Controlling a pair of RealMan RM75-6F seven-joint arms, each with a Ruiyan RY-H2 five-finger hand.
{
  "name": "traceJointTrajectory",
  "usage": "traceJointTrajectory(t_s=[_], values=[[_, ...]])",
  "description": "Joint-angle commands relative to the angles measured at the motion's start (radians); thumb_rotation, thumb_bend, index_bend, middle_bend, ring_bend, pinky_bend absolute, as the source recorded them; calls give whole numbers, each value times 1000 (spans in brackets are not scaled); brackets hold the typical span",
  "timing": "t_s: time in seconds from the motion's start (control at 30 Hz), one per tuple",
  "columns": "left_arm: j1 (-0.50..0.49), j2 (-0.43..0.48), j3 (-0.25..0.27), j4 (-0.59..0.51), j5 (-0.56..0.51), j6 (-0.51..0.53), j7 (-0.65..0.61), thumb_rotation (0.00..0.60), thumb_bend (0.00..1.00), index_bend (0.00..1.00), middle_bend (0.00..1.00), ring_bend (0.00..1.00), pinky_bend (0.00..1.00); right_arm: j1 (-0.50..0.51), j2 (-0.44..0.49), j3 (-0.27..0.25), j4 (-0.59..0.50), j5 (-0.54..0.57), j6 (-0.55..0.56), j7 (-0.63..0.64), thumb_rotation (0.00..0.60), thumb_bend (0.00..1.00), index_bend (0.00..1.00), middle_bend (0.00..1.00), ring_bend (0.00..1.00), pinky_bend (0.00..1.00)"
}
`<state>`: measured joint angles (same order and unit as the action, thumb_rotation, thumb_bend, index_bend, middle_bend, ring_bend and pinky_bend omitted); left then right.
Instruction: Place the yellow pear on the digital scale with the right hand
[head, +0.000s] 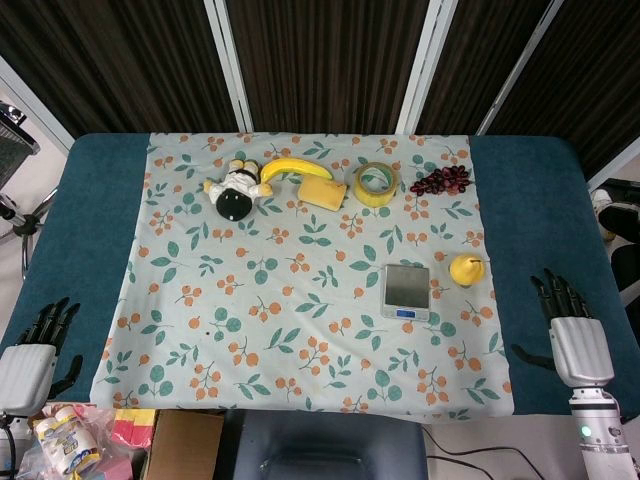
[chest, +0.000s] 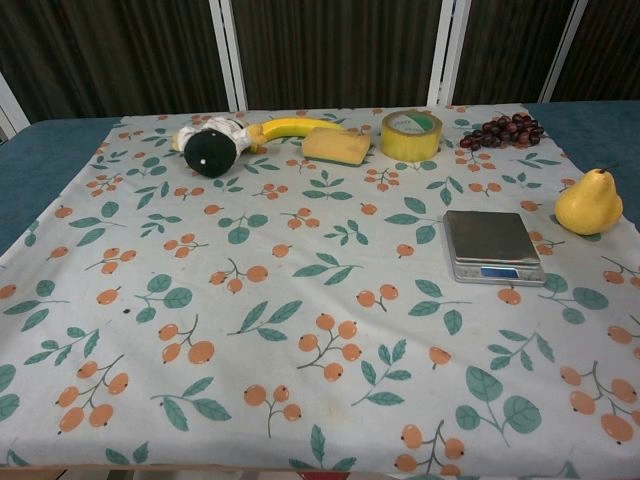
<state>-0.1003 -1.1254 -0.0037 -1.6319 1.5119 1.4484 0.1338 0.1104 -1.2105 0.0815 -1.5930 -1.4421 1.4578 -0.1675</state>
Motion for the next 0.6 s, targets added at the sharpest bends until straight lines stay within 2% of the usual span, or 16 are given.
traceJointTrajectory(t_s=[0.03, 0.23, 0.4, 0.47, 0.6], values=[[-2, 1, 2, -2, 3, -5, 0, 600, 433, 38, 0, 14, 298, 0, -1, 2, -1, 4, 0, 0, 600, 186, 0, 0, 0, 280], [3, 6, 9, -7, 18, 5, -5, 600, 428, 39, 0, 17, 298, 10, -9, 20, 11, 22, -12, 19, 600, 186, 0, 0, 0, 281], [-10, 5, -1, -2, 8, -13, -17, 600, 423, 41, 2, 19, 299, 58, -37, 68, 66, 74, -71, 43, 600, 196, 0, 3, 0, 281], [-9, 7, -1, -3, 7, -11, -17, 600, 421, 41, 6, 19, 298, 81, -54, 86, 99, 100, -102, 39, 600, 198, 0, 20, 12, 281], [9, 15, 5, -8, 24, 24, -35, 600, 418, 52, 13, 20, 298, 145, -90, 110, 192, 129, -195, 66, 600, 198, 41, 120, 92, 281]])
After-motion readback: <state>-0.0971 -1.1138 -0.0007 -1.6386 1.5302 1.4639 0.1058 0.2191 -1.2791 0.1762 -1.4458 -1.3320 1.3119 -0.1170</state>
